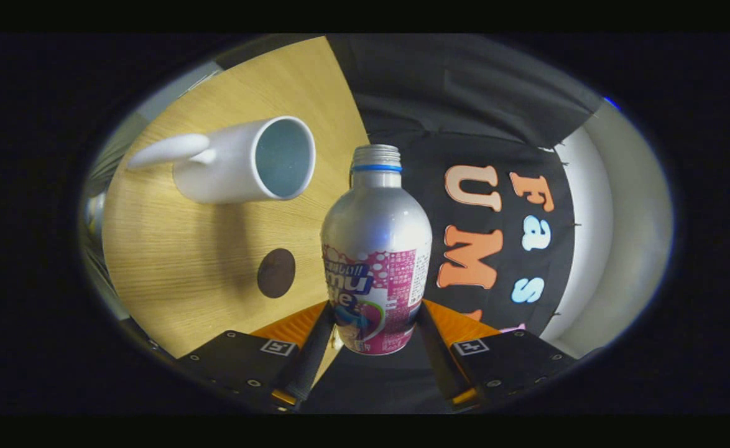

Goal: Take the bottle from table, then pour the juice into the cup, finally place the bottle on the coaster

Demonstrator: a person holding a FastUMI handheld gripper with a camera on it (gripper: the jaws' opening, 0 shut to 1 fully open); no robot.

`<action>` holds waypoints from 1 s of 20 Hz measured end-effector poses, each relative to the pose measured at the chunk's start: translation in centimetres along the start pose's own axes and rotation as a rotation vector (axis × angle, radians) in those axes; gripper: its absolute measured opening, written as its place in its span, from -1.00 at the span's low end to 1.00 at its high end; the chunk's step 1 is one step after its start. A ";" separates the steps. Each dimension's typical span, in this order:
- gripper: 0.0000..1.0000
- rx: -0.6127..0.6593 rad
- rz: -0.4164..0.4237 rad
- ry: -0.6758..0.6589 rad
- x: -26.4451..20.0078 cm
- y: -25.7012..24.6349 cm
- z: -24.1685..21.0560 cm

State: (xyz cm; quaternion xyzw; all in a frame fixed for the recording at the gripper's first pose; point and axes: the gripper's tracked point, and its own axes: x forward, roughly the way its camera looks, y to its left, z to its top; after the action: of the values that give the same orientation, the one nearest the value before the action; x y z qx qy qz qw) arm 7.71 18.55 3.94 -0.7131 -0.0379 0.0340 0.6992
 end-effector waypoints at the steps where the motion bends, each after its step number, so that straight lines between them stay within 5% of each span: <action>1: 0.54 0.064 -0.008 -0.002 -0.1 0.1 -0.1; 14: 0.54 0.920 0.029 0.051 -0.1 4.6 -1.7; 20: 0.54 1.072 0.052 0.020 0.2 4.7 -0.1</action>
State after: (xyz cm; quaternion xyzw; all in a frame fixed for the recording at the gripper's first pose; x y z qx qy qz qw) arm 7.91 18.39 -0.75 -0.2570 0.0093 0.0593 0.9645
